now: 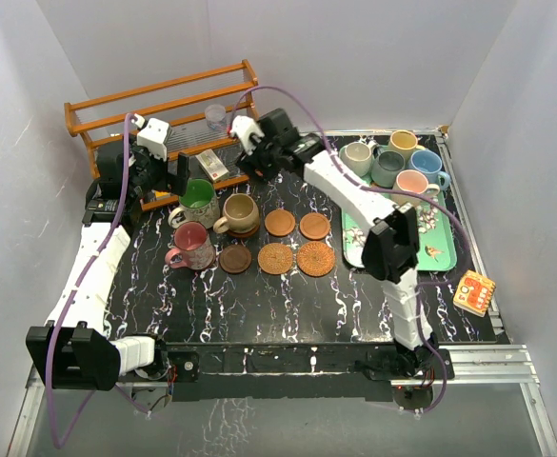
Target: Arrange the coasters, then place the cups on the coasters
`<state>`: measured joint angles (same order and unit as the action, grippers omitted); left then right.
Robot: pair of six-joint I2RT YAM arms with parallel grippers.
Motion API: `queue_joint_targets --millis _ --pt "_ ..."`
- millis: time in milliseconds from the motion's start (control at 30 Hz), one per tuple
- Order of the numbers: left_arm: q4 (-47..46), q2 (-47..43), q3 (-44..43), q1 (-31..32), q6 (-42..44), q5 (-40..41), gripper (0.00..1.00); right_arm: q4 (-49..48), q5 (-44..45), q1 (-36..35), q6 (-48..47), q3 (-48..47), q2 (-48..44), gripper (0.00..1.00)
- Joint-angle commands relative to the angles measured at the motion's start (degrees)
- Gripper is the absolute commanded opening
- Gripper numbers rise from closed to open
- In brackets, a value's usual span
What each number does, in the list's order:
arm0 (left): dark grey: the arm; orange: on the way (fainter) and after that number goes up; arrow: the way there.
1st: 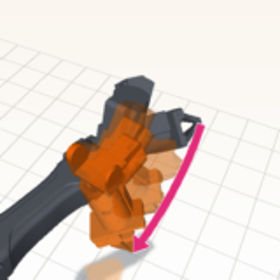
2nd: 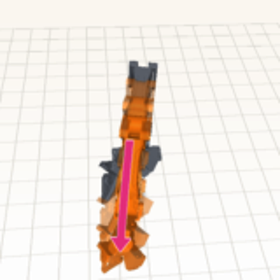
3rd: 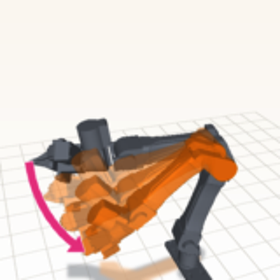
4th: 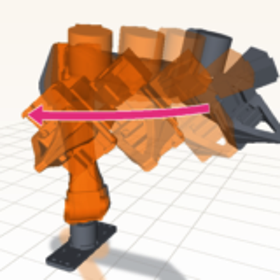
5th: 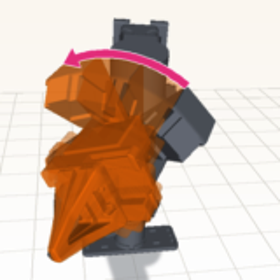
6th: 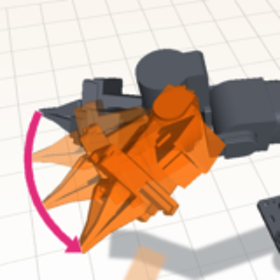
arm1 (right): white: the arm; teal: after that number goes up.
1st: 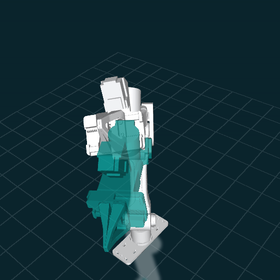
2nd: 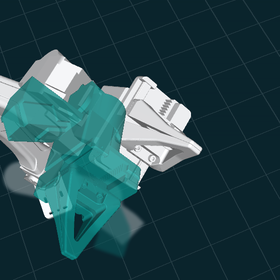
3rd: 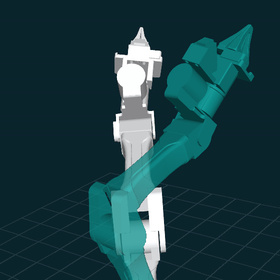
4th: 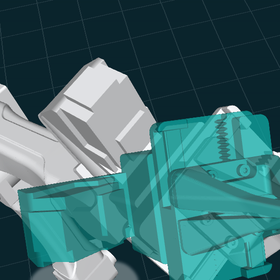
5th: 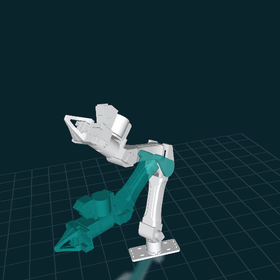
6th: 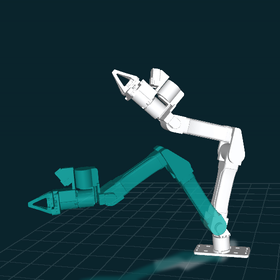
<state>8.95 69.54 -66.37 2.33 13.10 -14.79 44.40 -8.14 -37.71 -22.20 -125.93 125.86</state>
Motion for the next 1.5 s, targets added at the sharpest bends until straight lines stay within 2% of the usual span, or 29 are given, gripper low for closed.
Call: queue_joint_targets --millis 0,333,600,900,1133,1467 --pt "-1.9 -1.7 -0.3 -0.5 -0.4 -1.0 0.99 -3.9 -1.5 6.8 1.1 3.1 -9.4 0.61" --pt "-0.4 -0.1 0.3 -0.5 1.8 -4.0 0.99 -3.8 -5.5 28.8 1.4 17.0 -20.1 0.63" --pt "-2.3 -0.8 2.8 -0.5 -0.8 -8.1 0.99 -3.2 -4.6 42.2 -1.6 20.7 -19.6 0.64" --pt "-3.5 -1.2 4.3 -0.5 -2.2 -9.9 0.99 -1.5 -1.0 47.4 0.8 22.4 -16.1 0.62" --pt "-4.1 -1.2 4.9 -0.5 -2.6 -10.8 0.99 -1.4 -1.4 50.5 -0.9 23.7 -14.5 0.58" --pt "-4.3 -1.4 5.6 -0.5 -2.8 -10.8 0.99 0.4 -4.5 53.0 -1.3 22.5 -9.5 0.58"
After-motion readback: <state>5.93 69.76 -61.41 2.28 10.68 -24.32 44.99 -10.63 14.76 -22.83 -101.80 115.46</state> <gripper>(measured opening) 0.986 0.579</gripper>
